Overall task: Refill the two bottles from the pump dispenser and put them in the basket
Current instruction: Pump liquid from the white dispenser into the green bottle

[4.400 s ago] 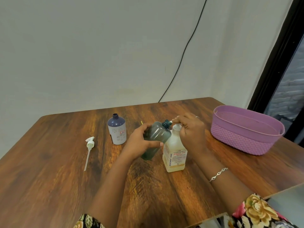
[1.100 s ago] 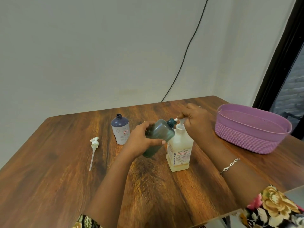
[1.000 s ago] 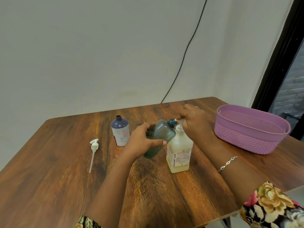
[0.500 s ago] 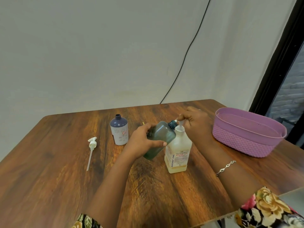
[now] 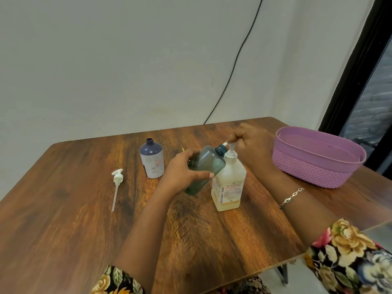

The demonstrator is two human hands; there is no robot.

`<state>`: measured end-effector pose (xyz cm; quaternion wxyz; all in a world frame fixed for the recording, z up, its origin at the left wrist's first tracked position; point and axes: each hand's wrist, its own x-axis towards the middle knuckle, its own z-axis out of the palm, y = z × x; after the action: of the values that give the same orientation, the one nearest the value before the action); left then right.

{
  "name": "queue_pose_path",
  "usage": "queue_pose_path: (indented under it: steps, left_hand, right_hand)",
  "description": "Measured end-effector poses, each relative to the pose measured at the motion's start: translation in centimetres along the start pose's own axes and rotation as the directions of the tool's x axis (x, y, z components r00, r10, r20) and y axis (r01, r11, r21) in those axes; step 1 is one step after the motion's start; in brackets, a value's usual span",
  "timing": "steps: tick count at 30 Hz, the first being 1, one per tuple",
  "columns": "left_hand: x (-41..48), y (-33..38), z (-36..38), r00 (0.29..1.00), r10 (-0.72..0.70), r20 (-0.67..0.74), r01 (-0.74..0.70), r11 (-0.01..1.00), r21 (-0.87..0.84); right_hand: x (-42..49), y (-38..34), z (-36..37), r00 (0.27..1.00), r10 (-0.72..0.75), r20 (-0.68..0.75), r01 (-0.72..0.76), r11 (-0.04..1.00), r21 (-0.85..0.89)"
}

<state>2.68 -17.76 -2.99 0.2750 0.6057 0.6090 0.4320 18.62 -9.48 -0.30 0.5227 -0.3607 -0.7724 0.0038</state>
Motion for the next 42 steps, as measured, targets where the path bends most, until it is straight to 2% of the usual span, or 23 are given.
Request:
queue_pose_path:
  steps: [6, 12, 16, 21, 29, 37, 42]
  left_hand:
    - [0.0, -0.2, 0.4, 1.0, -0.001, -0.02, 0.0, 1.0, -0.022]
    - [-0.2, 0.0, 0.4, 1.0, -0.004, -0.013, 0.004, 1.0, -0.031]
    - [-0.3, 0.1, 0.1, 1.0, -0.002, -0.01, 0.001, 0.999, -0.04]
    - [-0.2, -0.2, 0.3, 1.0, -0.01, -0.012, 0.01, 0.998, -0.059]
    - [-0.1, 0.2, 0.6, 1.0, -0.016, -0.008, 0.016, 0.999, -0.048]
    - [-0.2, 0.0, 0.7, 1.0, -0.007, -0.015, 0.007, 0.999, -0.052]
    - [-0.3, 0.3, 0.7, 0.999, -0.011, -0.033, 0.01, 0.999, -0.034]
  right_hand:
    - [-1.4, 0.7, 1.4, 0.999, -0.035, -0.016, 0.034, 0.999, -0.042]
    - [-1.1, 0.5, 0.4, 1.0, 0.011, -0.003, -0.011, 0.998, 0.066]
    - [0.2, 0.0, -0.2, 0.998, 0.063, 0.022, -0.065, 0.995, 0.072]
    - [-1.4, 0.5, 0.6, 1.0, -0.017, 0.021, 0.016, 1.0, 0.001]
    - [-0.6, 0.3, -0.1, 1.0, 0.024, 0.01, -0.025, 0.994, 0.109]
    - [-1.7, 0.6, 1.0, 1.0, 0.0, 0.003, 0.0, 1.0, 0.004]
    - [-1.8, 0.6, 0.7, 1.0, 0.008, 0.002, -0.008, 0.998, 0.063]
